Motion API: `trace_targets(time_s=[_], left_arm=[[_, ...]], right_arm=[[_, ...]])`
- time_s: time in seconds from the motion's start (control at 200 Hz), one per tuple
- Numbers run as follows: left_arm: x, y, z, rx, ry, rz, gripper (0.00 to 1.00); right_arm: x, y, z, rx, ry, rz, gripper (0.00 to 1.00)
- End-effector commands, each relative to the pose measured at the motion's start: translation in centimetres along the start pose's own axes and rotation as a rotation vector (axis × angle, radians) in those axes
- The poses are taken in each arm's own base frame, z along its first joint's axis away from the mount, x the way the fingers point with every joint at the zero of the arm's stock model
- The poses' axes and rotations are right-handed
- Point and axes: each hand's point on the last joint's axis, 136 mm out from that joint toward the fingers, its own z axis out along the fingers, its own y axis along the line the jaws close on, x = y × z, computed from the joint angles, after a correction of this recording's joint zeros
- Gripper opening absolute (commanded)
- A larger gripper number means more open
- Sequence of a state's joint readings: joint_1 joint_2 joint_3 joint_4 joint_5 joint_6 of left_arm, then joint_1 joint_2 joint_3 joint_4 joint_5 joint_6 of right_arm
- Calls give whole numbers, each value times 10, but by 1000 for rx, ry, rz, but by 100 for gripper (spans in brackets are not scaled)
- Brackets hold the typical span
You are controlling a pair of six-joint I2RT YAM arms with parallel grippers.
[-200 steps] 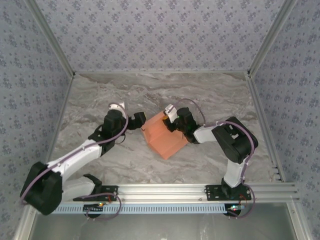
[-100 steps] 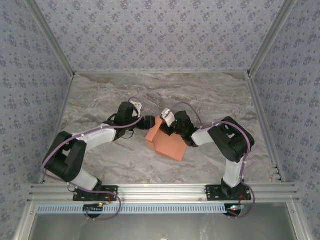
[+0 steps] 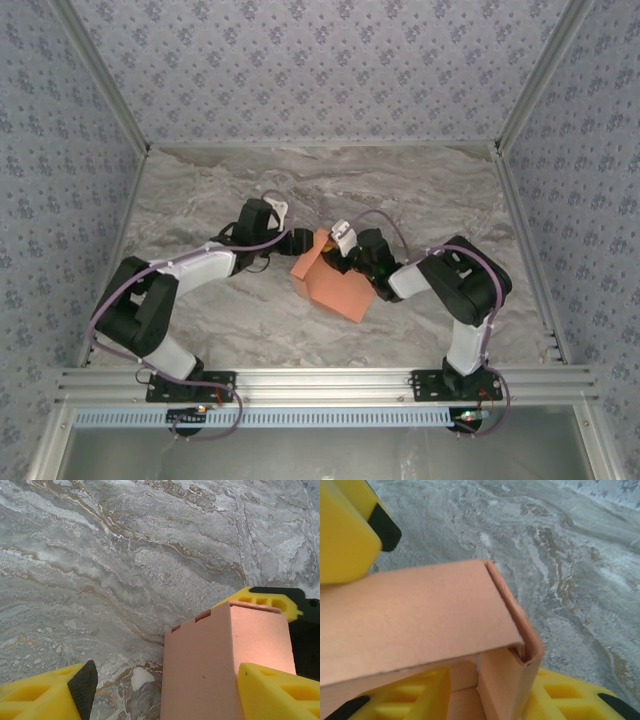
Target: Fold the paper box
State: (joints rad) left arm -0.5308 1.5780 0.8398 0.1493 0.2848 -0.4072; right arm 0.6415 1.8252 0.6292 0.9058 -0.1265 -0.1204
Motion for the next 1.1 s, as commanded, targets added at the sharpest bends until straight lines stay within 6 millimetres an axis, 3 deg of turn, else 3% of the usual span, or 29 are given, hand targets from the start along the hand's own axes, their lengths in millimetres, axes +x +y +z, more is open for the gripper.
trace_targets(time_s=[0.0,0.305,0.52,0.655,0.815,0.979,1.094], left_arm=[[-1,0,3,-6,30,18,75],[-19,-12,12,35,42,41,77],[-14,-17,25,80,84,21,77],[-11,-16,32,90,106,14,75],[-5,-18,41,117,129,-5,63],[5,-12,46,105,155,-9,57],[10,-7,48,84,171,-1,56]], right_arm=[[-21,-9,-11,45,-37,-16,41],[-15,-16,-8,37,-9,-16,39],[-17,-13,-2,93,-17,-34,33],[-13,-21,0,205,-28,-17,20],[-9,-28,3,300,-50,14,7],[-8,-25,6,328,-47,7,8],[-4,-17,3,265,-34,-6,18]])
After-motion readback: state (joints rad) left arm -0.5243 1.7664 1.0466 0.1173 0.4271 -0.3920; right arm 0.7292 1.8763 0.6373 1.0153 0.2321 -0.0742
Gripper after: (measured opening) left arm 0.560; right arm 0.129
